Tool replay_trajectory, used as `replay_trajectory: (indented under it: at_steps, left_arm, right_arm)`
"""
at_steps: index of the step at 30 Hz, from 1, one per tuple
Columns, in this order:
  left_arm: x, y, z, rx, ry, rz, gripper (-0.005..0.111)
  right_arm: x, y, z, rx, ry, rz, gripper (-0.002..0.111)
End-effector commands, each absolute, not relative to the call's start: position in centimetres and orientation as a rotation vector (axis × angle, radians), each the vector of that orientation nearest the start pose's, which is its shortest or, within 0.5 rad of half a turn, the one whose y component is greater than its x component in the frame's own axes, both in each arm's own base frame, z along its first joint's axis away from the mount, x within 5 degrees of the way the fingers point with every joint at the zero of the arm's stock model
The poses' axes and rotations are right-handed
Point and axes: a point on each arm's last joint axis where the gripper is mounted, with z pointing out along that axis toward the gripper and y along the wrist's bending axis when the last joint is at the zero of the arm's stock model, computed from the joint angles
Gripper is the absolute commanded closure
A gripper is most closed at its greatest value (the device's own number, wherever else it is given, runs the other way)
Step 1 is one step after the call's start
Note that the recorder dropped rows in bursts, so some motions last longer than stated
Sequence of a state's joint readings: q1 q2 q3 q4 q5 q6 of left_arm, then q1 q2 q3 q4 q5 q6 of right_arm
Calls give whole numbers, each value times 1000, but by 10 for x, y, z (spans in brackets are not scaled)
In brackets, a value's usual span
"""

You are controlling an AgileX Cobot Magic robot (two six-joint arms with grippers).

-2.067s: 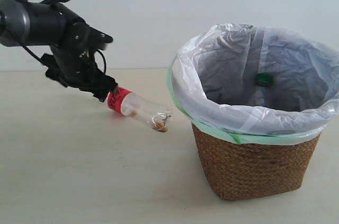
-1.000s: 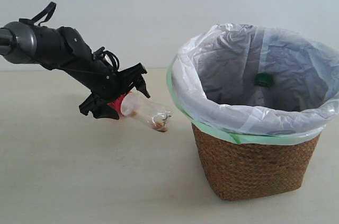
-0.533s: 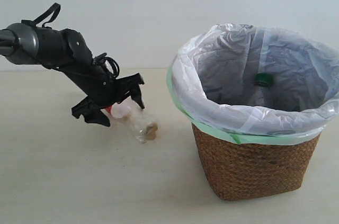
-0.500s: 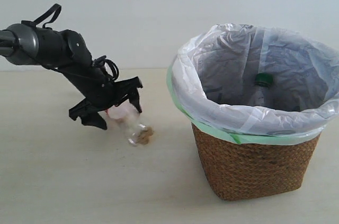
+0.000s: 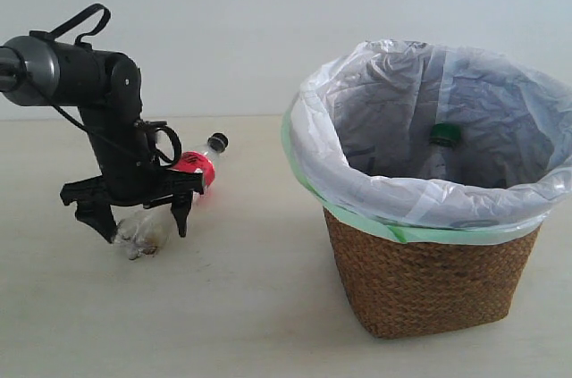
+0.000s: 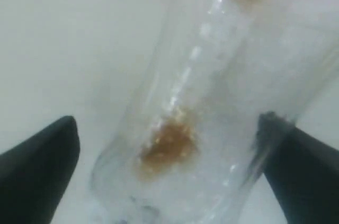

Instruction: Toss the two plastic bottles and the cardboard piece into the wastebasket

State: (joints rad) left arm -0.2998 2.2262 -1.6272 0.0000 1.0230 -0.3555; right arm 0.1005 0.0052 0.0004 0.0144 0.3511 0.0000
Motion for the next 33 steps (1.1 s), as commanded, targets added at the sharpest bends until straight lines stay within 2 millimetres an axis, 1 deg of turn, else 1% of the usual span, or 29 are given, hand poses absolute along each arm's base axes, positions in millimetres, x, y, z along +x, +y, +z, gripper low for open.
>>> replay_trajectory:
  at_steps: [1,5,17,20,24,29,31,33]
  left_arm:
    - [418,-122,146,-20,3042,64,23]
    - [423,-121,150,33,2986,78,23]
    - [433,-127,148,232,2862,42,23]
    - [435,-126,149,239,2848,43,23]
    - [436,-123,149,275,2834,95,23]
    - [436,-123,149,280,2833,98,23]
    - [436,-123,147,280,2837,99,23]
    - [436,-123,141,309,2849,108,23]
  right_arm:
    - [53,6,182,-85,1825,84,108]
    - [53,6,182,-85,1825,84,108]
    - [53,6,182,-85,1825,84,108]
    - [53,6,182,-85,1825,84,108]
    - [53,6,182,-85,1825,84,108]
    - [53,6,182,-85,1825,84,108]
    - [53,6,182,-85,1825,84,108]
    - [53,6,182,-85,1825,84,108]
